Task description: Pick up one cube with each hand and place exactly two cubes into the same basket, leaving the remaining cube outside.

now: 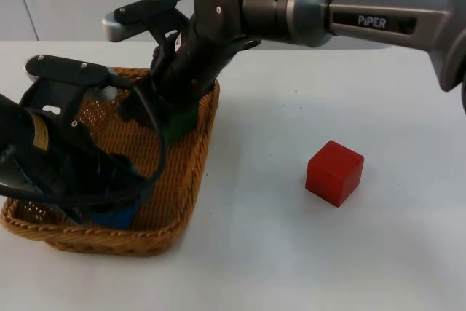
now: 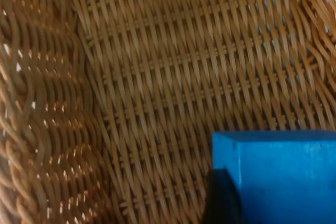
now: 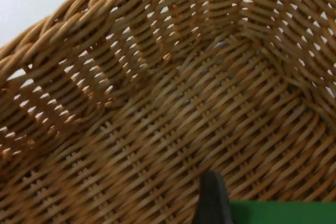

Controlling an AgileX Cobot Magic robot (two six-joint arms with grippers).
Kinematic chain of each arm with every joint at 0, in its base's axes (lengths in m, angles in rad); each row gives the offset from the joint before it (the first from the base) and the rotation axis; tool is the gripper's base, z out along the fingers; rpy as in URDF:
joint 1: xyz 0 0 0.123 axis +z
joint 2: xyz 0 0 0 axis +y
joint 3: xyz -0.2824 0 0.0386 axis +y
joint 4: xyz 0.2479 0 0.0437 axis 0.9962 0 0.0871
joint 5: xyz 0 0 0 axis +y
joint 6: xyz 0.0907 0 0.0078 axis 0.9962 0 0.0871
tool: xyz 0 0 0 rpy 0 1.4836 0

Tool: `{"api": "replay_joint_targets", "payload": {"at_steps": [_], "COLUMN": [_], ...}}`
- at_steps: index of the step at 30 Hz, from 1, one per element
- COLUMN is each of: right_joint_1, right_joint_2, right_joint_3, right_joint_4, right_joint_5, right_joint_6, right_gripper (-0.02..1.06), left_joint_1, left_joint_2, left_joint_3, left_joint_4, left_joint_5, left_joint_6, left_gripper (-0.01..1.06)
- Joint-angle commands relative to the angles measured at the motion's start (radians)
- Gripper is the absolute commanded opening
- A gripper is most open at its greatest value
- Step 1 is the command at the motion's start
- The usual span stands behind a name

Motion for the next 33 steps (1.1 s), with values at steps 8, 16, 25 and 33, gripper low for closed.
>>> {"api": "replay_joint_targets", "payload": {"at_steps": [8, 16, 25, 33], "right_joint_1": [0.005, 0.001, 0.001, 0.001], "right_joint_2": [-0.004, -0.081, -0.238, -0.403], "right_joint_3": [-0.005, -0.007, -0.007, -0.007], "right_joint_4": [0.003, -0.022, -0.088, -0.112], "right_joint_5": [-0.003, 0.054, 0.133, 0.221], "right_joint_6": [0.013, 0.013, 0.013, 0.013], "right_gripper": [0.64, 0.64, 0.64, 0.64], "left_joint_1": [0.002, 0.002, 0.002, 0.002], "left_joint_2": [-0.002, -0.056, -0.261, -0.525], "left_joint_3": [0.0, -0.002, -0.002, -0.002], "left_joint_4": [-0.001, -0.001, -0.001, 0.019], "left_joint_5": [-0.015, 0.005, 0.017, 0.118], "left_joint_6": [-0.004, -0.004, -0.004, -0.004], "left_gripper": [0.68, 1.03, 1.02, 1.02]}}
